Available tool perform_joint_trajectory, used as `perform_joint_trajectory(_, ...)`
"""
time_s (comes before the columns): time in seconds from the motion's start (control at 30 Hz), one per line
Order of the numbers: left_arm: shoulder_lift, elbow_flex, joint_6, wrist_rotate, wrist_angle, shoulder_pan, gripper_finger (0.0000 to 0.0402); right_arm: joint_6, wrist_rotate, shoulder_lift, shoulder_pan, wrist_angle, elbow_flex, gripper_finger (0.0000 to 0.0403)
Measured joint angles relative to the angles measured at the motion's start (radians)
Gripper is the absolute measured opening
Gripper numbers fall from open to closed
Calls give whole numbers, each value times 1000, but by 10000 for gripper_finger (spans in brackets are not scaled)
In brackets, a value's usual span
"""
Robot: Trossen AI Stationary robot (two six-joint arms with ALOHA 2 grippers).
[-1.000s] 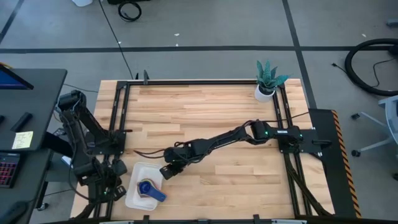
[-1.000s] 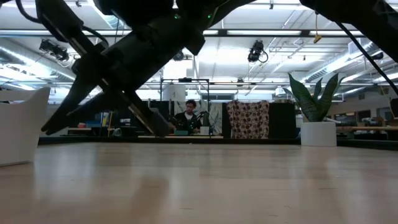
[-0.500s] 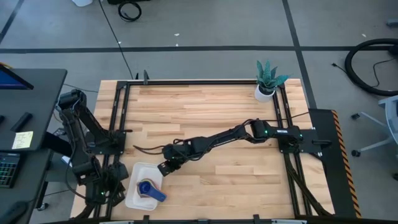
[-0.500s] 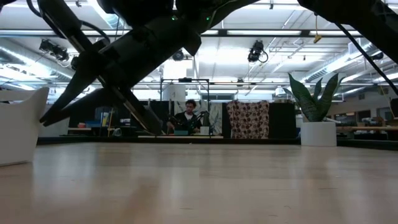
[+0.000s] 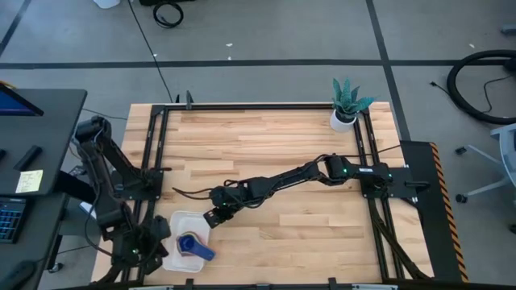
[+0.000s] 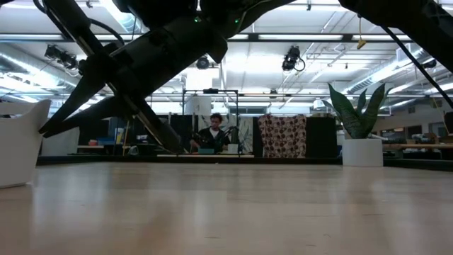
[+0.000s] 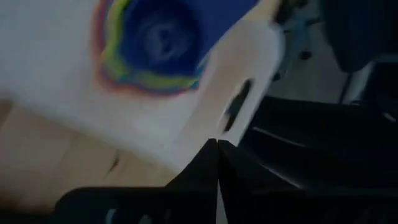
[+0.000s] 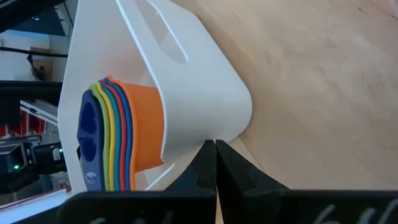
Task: Nest measuring cups in basket
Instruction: Adjust the white bin
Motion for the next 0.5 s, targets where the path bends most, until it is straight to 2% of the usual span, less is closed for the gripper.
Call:
perform_joint_trajectory(0.07,10,0,69,-22,28,18,6,0,0,0,0,1,0,0)
perform_joint_trajectory(0.13,27,0,73,-19,13,35,6,0,-1,0,0,3,0,0)
perform_joint_trajectory(0.33,107,0,76,70,-5,63,4,0,-6,0,0,6,0,0)
perform_joint_trajectory(0.5,146,0,49,88,-5,62,3,0,-8,0,0,9,0,0)
